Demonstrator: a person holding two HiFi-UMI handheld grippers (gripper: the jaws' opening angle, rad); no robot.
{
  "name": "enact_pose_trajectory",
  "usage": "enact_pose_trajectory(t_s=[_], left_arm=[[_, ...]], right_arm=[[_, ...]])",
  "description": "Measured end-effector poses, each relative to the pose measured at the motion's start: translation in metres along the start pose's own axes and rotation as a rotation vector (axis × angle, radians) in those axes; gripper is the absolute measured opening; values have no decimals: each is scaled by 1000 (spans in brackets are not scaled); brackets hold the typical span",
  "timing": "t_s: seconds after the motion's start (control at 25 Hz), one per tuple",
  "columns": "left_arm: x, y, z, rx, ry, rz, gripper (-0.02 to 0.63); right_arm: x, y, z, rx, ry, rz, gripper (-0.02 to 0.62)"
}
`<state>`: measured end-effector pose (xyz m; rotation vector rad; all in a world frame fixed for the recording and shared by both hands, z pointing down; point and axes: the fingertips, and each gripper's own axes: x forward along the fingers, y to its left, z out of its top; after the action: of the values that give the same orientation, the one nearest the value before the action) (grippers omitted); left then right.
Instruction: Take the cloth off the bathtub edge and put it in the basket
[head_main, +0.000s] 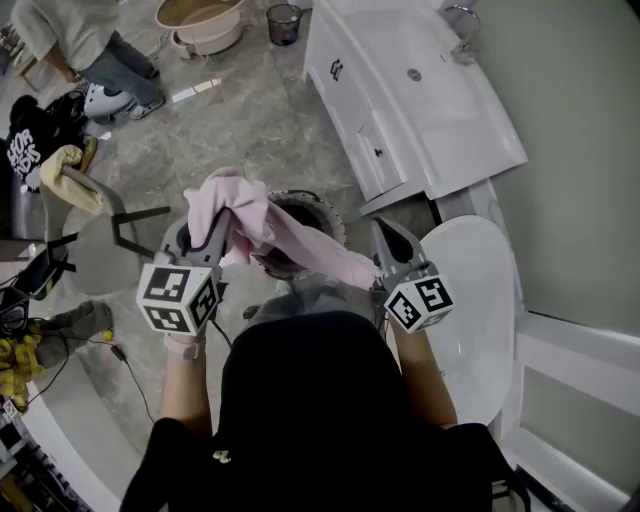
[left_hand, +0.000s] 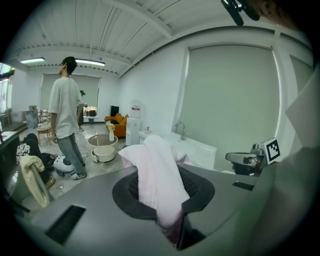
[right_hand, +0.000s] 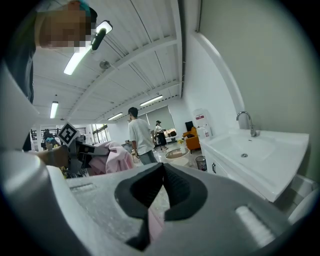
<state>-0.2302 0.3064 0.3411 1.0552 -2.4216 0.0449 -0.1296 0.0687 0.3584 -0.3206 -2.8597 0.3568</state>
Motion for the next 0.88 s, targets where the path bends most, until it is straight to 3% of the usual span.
enact_pose_trajectory(t_s=[0.48,0.88], left_arm=[[-1,23,35,25,-55,142,84],[24,-2,12,-3,11,103,84]], right_arm=[[15,-25,9,3,-2,56,-3],[15,-36,6,6,19,79,-3]])
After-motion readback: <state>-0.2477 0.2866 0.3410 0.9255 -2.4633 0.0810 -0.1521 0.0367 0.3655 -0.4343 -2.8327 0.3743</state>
